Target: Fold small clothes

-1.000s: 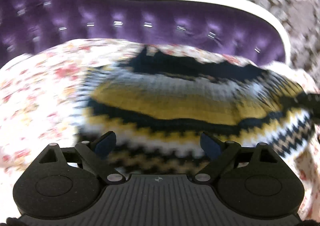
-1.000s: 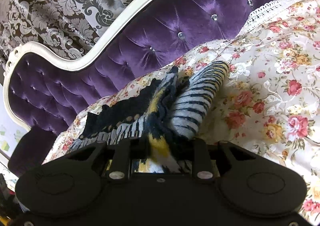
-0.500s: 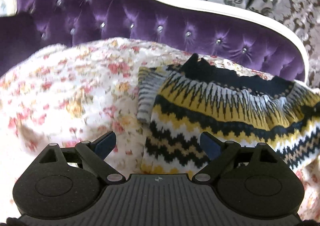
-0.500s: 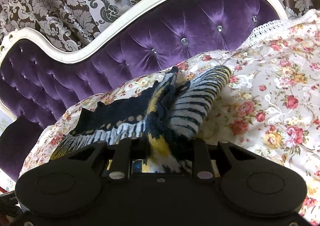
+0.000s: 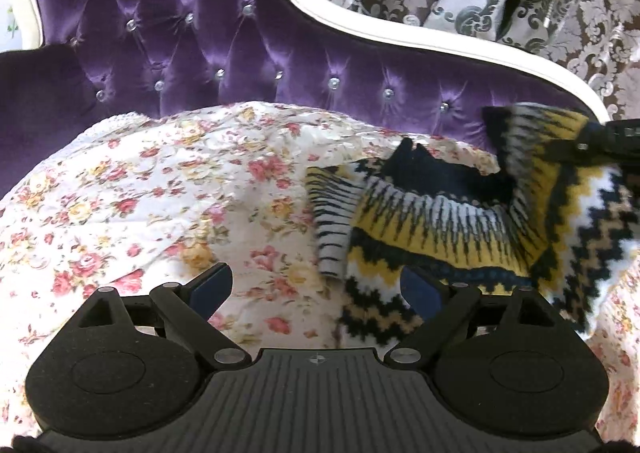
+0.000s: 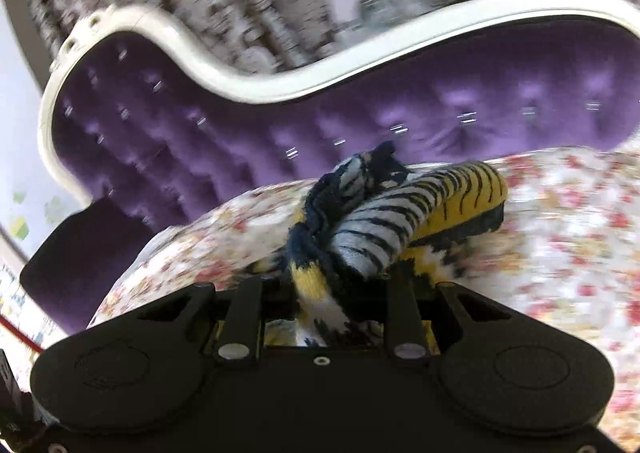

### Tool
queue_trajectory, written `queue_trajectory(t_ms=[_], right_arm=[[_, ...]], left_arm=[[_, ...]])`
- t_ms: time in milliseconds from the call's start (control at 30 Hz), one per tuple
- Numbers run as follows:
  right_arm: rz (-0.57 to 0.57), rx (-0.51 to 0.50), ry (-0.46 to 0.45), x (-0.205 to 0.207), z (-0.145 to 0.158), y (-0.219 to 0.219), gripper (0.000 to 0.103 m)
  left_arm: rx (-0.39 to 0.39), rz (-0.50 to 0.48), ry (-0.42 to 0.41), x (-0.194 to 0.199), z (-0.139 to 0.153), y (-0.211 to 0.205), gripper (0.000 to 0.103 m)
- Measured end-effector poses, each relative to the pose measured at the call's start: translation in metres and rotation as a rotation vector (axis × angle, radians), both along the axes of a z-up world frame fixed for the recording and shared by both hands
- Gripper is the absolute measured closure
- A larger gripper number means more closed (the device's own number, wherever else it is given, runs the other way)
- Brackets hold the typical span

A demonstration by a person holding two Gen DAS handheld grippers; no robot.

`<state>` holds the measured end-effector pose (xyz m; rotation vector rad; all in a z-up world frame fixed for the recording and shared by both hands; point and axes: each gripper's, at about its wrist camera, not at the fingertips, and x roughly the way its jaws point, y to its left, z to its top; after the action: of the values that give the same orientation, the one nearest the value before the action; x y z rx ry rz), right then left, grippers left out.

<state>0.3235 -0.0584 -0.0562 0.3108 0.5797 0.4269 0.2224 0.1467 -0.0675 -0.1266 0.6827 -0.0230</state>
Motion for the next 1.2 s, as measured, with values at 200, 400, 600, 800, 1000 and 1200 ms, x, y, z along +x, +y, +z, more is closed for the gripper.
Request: queue_trajectory(t_ms=[200,400,600,800,1000,1200], right_arm=[[0.081,-0.100,0.041,0.013,-0.024,0.076,0.070],[0.108,-0.268,0.013,0.009,-0.042,0.122,0.060],[0.192,-0.175,-0.031,0.000,-0.033,0.121,0.045],[0.173,-0.084,-0.099,-0.015,-0.007,0.096,0.044],[0.166,-0.195,-0.179,-0.044,-0.009,0.081,0.037],[0.228,-0.368,-0.291,-0.085,-0.032,0.095,0.036]], left_arm=[[-0.026,0.033,0.022,-0.002,-0.003,0.026,0.011],[-0.082,0.062,0.045,-0.005,-0.006,0.050,0.011],[-0.106,0.086,0.049,-0.004,-0.003,0.061,0.011],[-0.117,0.082,0.044,0.000,0.003,0.062,0.011],[-0.146,0.039,0.038,0.014,0.015,0.053,0.011],[-0.208,-0.081,0.052,0.042,0.031,0.033,0.012]])
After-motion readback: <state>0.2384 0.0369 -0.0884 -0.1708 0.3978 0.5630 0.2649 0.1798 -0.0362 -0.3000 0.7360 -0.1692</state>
